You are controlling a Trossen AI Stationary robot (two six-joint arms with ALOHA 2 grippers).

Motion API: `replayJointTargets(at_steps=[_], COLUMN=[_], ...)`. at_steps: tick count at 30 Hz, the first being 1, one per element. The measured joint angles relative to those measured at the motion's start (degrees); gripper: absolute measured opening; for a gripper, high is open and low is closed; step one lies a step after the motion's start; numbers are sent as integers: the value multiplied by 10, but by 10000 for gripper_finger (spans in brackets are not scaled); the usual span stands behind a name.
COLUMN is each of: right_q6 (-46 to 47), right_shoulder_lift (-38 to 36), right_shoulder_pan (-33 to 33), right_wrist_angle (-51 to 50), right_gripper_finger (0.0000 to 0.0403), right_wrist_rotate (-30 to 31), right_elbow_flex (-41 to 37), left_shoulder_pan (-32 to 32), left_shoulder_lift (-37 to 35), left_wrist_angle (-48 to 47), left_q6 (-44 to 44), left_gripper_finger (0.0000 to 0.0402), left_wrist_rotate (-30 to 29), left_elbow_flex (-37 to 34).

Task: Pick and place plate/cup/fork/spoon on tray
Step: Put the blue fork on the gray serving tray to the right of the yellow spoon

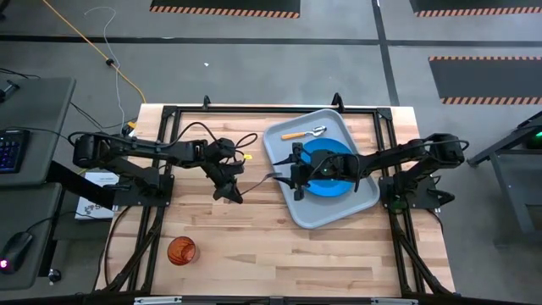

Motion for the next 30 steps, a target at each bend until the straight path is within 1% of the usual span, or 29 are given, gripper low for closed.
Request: replayJointTargets(at_steps=[3,6,15,23,25,30], right_q6=[-5,-10,-7,-9,-10,-5], right_shoulder_lift=[0,0,0,0,0,0], right_shoulder_pan=[5,11,12,11,11,11], right_wrist_angle=[2,11,14,14,13,5], right_gripper_finger=[194,181,81,10,6,2], right_wrist_rotate=[0,0,2,4,5,23], right_elbow_flex=[0,0,0,0,0,0], left_shoulder_pan=[0,0,0,0,0,3], left_shoulder_lift=[0,0,0,0,0,0], left_wrist_angle=[0,0,0,2,5,31], left_q6=[0,0,0,-1,-3,4], left_gripper_finger=[55,55,55,55,56,71], left_wrist_rotate=[-1,-2,-3,-2,-5,-46], left_elbow_flex=[0,0,0,0,0,0])
